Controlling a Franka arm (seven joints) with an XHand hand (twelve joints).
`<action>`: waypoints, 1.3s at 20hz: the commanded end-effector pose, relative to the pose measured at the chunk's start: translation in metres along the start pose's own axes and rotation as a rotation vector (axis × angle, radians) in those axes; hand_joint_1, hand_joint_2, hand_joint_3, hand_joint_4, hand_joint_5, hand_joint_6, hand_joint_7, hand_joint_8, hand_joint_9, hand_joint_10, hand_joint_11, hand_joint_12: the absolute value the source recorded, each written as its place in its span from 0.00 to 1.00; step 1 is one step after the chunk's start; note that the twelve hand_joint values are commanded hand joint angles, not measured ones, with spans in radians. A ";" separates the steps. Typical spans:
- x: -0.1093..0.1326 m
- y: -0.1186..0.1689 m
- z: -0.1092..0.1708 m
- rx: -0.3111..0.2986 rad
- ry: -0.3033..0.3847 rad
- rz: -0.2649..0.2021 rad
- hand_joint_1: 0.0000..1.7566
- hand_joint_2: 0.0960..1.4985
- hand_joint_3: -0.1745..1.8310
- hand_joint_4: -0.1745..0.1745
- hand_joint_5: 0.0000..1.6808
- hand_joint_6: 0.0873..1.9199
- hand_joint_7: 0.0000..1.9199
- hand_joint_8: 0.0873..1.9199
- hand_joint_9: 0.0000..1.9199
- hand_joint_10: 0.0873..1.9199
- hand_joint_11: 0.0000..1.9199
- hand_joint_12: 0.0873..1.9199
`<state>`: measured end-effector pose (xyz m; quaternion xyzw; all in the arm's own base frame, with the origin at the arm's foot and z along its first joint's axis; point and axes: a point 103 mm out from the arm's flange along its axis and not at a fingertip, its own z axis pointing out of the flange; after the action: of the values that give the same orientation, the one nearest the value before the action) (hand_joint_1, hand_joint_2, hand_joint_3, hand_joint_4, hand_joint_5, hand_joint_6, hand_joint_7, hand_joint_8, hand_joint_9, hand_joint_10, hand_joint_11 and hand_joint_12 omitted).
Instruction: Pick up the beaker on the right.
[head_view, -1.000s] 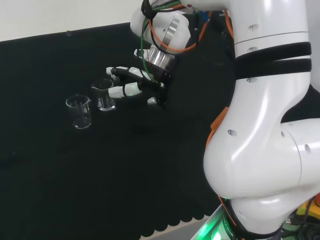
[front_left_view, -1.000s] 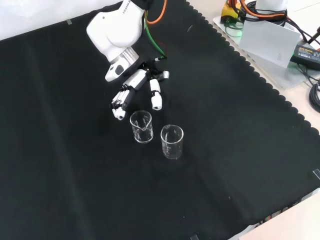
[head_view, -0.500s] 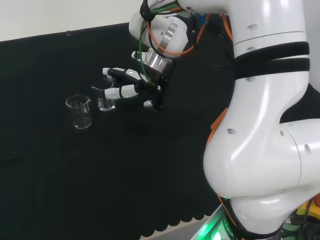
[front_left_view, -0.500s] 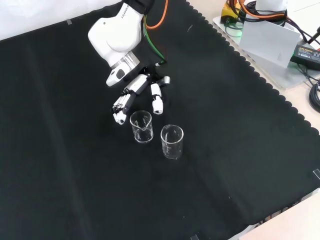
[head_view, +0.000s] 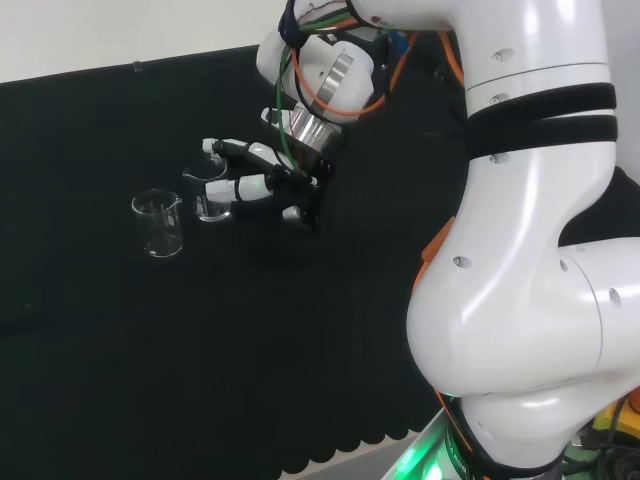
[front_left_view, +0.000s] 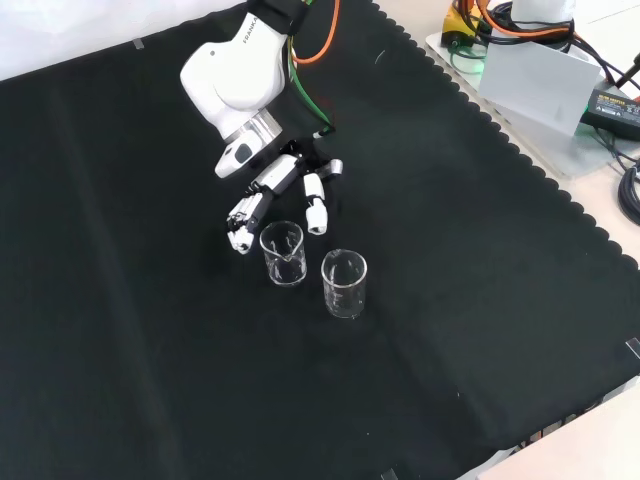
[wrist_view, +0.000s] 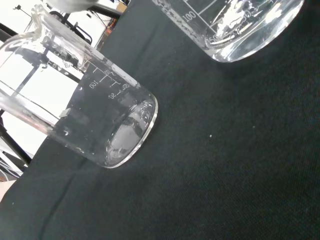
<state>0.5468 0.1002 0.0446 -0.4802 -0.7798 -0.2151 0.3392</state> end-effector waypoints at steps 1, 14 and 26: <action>0.000 0.004 0.004 -0.005 0.017 -0.006 0.43 0.54 0.00 0.30 0.12 0.00 0.06 0.28 0.11 0.31 0.00 0.50; -0.001 0.018 0.019 0.000 0.042 -0.004 0.46 0.55 0.00 0.31 0.13 0.00 0.07 0.28 0.12 0.31 0.00 0.51; 0.002 0.022 0.023 -0.009 0.053 -0.003 0.46 0.55 0.00 0.31 0.15 0.00 0.09 0.28 0.13 0.30 0.00 0.52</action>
<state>0.5585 0.1229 0.0312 -0.4749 -0.7704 -0.2310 0.3574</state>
